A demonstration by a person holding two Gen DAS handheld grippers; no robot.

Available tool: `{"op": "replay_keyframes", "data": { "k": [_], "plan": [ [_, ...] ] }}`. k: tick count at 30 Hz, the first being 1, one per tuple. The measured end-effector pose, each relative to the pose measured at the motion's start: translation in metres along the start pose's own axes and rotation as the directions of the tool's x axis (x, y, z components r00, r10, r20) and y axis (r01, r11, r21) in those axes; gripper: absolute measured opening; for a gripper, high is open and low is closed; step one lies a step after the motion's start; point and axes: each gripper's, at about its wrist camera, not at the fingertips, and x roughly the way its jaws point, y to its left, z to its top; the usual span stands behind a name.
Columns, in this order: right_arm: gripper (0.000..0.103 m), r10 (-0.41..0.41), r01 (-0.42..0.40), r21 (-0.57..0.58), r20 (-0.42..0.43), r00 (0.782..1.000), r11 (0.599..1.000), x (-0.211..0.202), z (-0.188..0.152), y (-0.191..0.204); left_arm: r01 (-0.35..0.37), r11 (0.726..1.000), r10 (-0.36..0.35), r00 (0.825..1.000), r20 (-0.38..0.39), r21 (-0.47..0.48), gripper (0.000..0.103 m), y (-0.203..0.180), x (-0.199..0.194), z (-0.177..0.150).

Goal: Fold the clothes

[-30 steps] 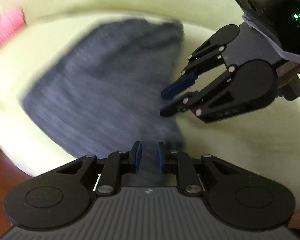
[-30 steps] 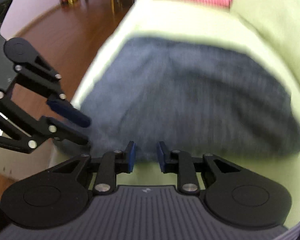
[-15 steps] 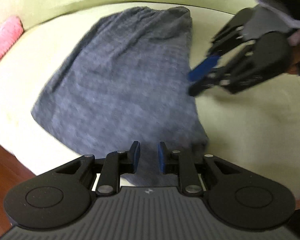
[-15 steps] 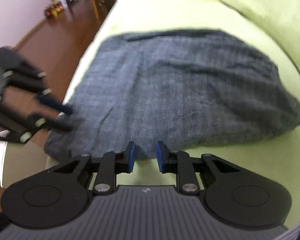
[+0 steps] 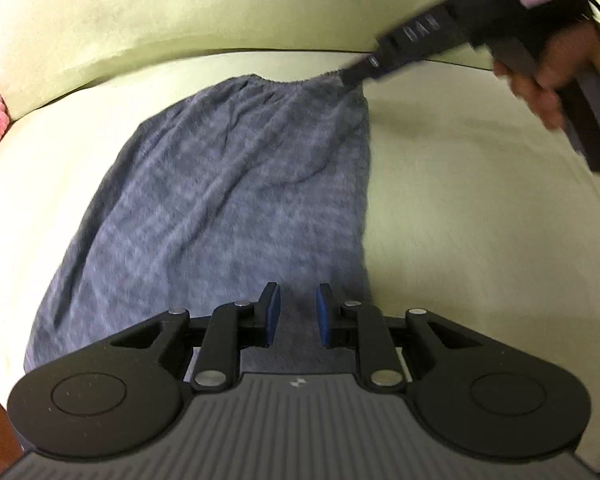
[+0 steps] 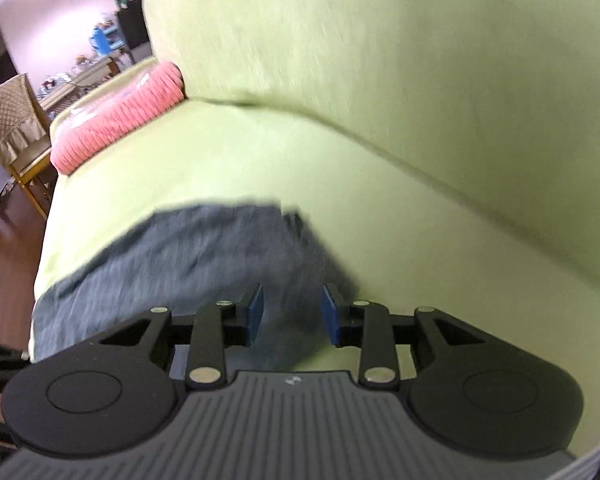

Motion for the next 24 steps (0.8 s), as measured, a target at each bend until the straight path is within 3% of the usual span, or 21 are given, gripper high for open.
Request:
{"op": "replay_keyframes", "data": {
  "k": [6,10,15,16,17,22,24],
  "plan": [
    [0.028,0.081,-0.089,-0.133,-0.067,0.994,0.987,0.042,0.036,0.009,0.005,0.999,-0.005,1.000,-0.001,0.046,0.023,0.014,0.016,0.014],
    [0.028,0.093,-0.100,-0.100,-0.077,0.993,0.990,0.061,0.051,0.008,0.007,1.000,-0.009,0.996,0.085,0.022,0.023,0.030,0.006,0.033],
    [0.028,0.109,-0.116,-0.064,-0.108,0.988,0.991,0.081,0.062,0.010,-0.009,1.000,0.004,0.990,0.144,0.030,0.023,0.058,0.021,0.075],
    [0.028,0.112,-0.119,-0.059,-0.119,0.987,0.991,0.086,0.064,0.009,0.002,0.999,-0.007,0.989,0.145,0.038,0.019,0.061,0.027,0.083],
    [0.028,0.113,-0.121,-0.054,-0.123,0.986,0.991,0.085,0.066,0.008,0.014,0.999,-0.021,0.989,0.144,0.047,0.001,0.063,0.033,0.090],
    [0.028,0.145,-0.146,0.004,-0.160,0.977,0.989,0.070,0.067,-0.005,0.050,0.989,-0.069,0.988,0.135,0.139,0.003,0.075,0.054,0.118],
    [0.028,0.167,-0.164,0.029,-0.193,0.967,0.986,0.066,0.063,-0.012,0.116,0.976,-0.141,0.981,0.132,0.182,0.008,0.091,0.058,0.134]
  ]
}}
